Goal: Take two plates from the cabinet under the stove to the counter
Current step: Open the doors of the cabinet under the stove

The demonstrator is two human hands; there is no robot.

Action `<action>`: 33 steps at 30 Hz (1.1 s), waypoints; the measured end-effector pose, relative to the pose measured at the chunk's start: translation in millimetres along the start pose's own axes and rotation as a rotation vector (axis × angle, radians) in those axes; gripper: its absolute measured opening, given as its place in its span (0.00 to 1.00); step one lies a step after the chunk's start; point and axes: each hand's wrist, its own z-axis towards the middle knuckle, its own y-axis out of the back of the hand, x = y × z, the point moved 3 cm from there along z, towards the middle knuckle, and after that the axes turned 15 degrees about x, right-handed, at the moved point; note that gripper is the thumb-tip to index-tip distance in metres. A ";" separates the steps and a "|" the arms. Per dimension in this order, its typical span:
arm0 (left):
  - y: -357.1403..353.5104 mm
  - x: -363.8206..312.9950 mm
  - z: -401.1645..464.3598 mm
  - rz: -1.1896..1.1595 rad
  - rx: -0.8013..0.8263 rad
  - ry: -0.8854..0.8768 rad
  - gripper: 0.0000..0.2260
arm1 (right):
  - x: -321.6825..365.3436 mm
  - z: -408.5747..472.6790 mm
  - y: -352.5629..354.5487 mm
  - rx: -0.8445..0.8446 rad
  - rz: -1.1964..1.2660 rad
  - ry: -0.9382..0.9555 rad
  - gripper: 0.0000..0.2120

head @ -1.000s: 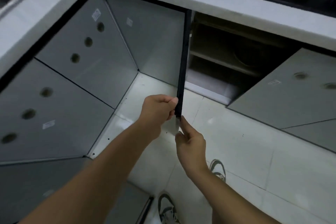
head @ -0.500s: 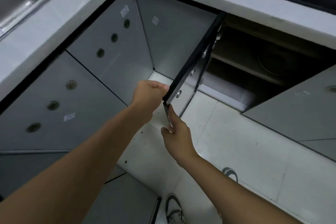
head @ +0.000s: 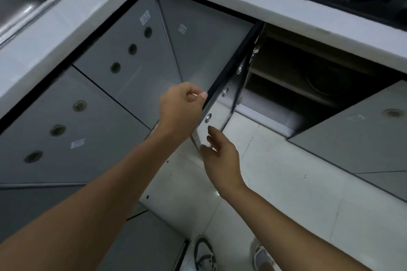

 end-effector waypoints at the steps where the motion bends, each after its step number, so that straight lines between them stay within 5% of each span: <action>1: -6.9 -11.5 -0.1 0.033 0.014 -0.044 0.04 | 3.9 -1.4 11.1 -0.031 0.022 0.002 0.23; 15: -196.1 -138.4 10.3 0.055 0.336 -0.091 0.07 | 21.4 -57.1 271.2 -0.421 0.272 -0.035 0.13; 21: -296.6 -168.5 18.3 0.051 0.472 -0.132 0.14 | -5.1 -77.2 385.3 -0.580 0.640 -0.104 0.07; 33: -388.5 -193.0 75.9 -0.009 0.557 -0.218 0.20 | -16.5 -13.8 458.0 -0.488 1.229 0.040 0.08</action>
